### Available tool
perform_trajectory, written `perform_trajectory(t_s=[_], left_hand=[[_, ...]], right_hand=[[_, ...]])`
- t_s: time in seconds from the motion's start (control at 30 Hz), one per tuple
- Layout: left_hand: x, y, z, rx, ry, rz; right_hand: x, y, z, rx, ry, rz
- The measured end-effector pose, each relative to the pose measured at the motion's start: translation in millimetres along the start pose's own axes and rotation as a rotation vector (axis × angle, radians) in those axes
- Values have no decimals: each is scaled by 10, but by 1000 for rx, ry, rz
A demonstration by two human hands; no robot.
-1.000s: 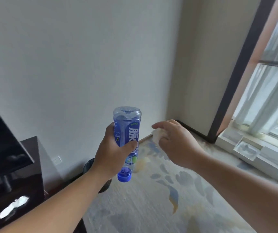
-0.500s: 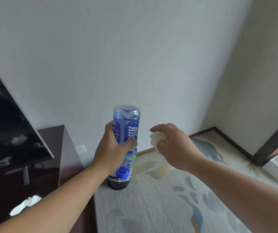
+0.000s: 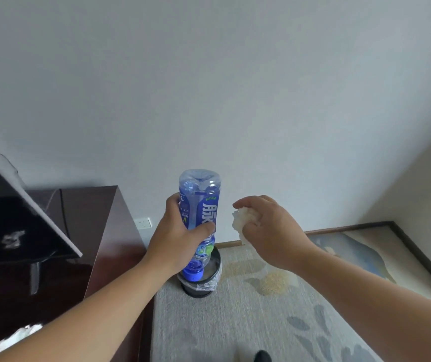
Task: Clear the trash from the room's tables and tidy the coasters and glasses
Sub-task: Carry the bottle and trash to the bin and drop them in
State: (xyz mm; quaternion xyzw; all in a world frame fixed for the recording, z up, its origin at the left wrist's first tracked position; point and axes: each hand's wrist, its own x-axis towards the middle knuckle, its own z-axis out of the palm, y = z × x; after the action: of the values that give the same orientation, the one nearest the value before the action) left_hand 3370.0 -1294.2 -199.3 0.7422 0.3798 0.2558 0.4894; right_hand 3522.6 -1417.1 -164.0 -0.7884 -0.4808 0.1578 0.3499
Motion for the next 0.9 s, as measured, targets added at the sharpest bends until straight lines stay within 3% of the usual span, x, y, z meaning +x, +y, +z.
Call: perform_trajectory(t_s=[0.2, 0.47, 0.9], left_hand=[[600, -205, 431, -1, 141, -129], [1124, -642, 881, -21, 182, -260], [1749, -2208, 1196, 32, 128, -428]], right_hand=[[779, 625, -14, 30, -144, -79], [1462, 1364, 255, 25, -294, -58], [2179, 2274, 1569, -16, -385, 33]])
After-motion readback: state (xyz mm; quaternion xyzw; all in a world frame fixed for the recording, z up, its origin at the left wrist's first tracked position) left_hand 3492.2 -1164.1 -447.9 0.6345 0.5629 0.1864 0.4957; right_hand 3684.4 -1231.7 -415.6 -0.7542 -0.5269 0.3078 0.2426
